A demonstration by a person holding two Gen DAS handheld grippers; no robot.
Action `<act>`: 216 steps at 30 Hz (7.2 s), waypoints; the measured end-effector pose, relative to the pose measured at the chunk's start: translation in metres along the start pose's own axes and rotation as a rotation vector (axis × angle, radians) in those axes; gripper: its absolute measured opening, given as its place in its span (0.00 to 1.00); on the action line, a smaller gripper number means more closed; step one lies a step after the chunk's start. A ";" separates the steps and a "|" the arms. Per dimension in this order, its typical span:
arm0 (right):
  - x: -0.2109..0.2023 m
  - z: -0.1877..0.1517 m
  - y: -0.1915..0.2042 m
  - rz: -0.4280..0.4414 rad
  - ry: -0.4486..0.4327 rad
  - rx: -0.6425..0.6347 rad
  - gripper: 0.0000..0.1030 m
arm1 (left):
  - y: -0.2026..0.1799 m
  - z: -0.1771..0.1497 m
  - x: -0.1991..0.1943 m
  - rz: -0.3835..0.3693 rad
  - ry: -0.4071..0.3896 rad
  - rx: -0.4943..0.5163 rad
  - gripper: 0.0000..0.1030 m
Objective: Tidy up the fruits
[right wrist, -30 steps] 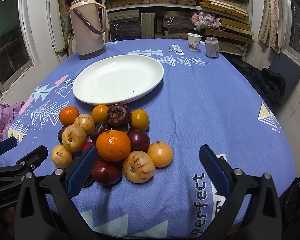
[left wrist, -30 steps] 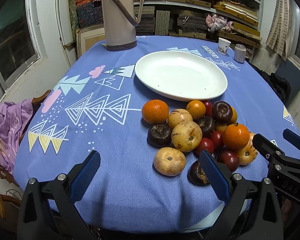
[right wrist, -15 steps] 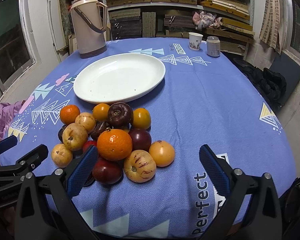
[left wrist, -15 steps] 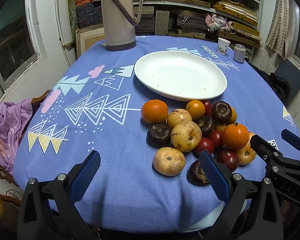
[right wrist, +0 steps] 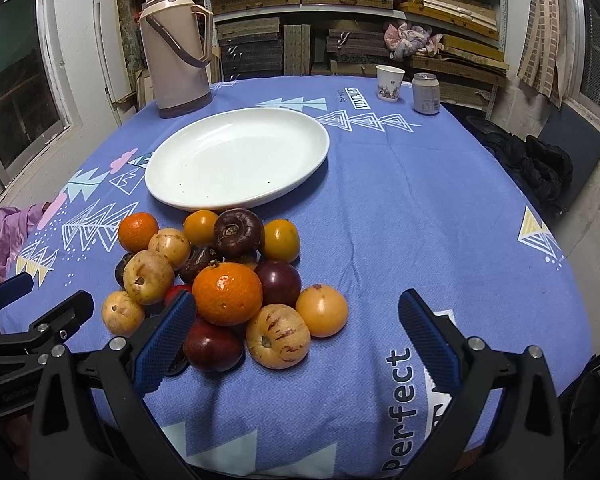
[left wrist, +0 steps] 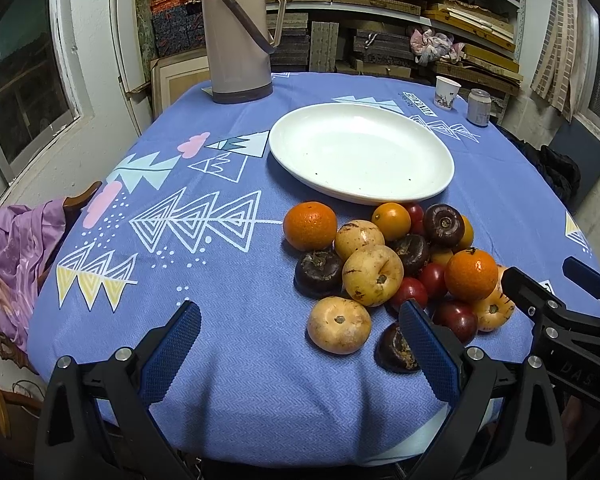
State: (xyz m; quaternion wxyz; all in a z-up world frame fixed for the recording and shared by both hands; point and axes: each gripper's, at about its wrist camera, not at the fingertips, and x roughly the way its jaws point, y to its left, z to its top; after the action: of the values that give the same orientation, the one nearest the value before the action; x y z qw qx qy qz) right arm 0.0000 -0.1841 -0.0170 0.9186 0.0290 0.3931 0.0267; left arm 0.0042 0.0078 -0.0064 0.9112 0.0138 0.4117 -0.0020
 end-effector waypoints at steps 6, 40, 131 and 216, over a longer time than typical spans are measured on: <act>0.000 0.000 0.000 0.000 0.001 0.000 0.96 | 0.000 0.000 0.000 0.000 0.001 0.000 0.97; 0.007 -0.010 -0.009 0.161 0.007 -0.294 0.96 | 0.017 0.001 0.026 -0.100 0.053 0.056 0.97; 0.217 0.187 0.021 0.319 0.203 -0.340 0.38 | -0.018 0.200 0.211 -0.151 0.125 0.177 0.44; 0.067 -0.014 -0.057 0.280 0.098 -0.264 0.37 | -0.020 0.020 0.065 -0.239 0.108 0.093 0.65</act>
State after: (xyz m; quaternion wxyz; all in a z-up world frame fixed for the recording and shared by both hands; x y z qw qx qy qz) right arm 0.0378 -0.2359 -0.0787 0.8817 -0.0387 0.4224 0.2067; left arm 0.0625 -0.0121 -0.0426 0.8793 0.0071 0.4584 -0.1292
